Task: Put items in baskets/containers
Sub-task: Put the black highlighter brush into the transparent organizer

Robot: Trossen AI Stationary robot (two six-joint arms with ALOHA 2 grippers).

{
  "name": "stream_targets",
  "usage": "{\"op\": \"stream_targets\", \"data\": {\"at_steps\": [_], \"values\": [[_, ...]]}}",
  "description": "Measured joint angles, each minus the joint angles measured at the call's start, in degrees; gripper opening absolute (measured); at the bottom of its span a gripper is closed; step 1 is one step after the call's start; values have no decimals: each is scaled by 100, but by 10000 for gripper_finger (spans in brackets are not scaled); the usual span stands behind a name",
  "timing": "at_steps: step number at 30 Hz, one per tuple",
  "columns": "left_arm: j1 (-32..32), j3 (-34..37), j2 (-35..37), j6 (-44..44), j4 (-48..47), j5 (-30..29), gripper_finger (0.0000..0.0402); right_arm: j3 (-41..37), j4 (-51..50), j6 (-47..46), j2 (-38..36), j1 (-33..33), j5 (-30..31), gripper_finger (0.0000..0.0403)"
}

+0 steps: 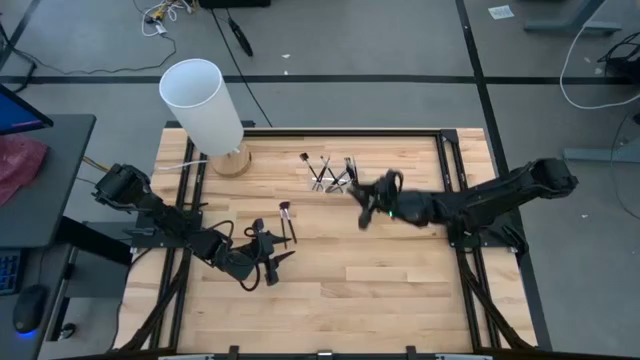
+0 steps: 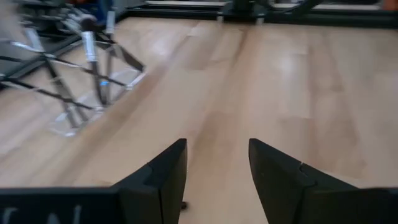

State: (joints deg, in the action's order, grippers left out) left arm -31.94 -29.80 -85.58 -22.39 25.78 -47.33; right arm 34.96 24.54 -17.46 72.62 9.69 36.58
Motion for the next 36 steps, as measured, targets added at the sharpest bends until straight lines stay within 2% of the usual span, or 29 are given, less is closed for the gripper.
{"op": "stream_targets", "data": {"at_steps": [5, 9, 11, 16, 19, 22, 28, 32, 36], "values": [[-1, 0, 0, -117, -354, -557, 174, 0, 645, -32, 656, 1244, 101, 69], [0, 0, 28, -731, -1059, -693, 174, 0, 1542, -56, 1589, 1818, 404, 52], [-2, 0, 118, -1115, -1593, -671, 174, 0, 2020, -96, 2091, 1915, 364, 46], [-58, 0, 345, -1924, -3074, -343, 174, 105, 3521, 85, 3224, 1773, -852, 43], [-166, 2, 358, -2532, -3845, -302, 174, 529, 3782, 104, 3693, 1540, -984, 53], [-280, 26, 348, -2980, -4219, -426, 174, 1166, 3183, 117, 4045, 1281, -986, 76], [-451, 254, 345, -3256, -3888, -769, 174, 2633, 927, 143, 4507, 783, -986, 158], [-522, 434, 345, -3263, -3541, -950, 174, 3420, -214, -246, 4793, 496, -477, 210], [-531, 496, 345, -3309, -3497, -967, 174, 4027, -873, -503, 5117, 216, -141, 230]]}}
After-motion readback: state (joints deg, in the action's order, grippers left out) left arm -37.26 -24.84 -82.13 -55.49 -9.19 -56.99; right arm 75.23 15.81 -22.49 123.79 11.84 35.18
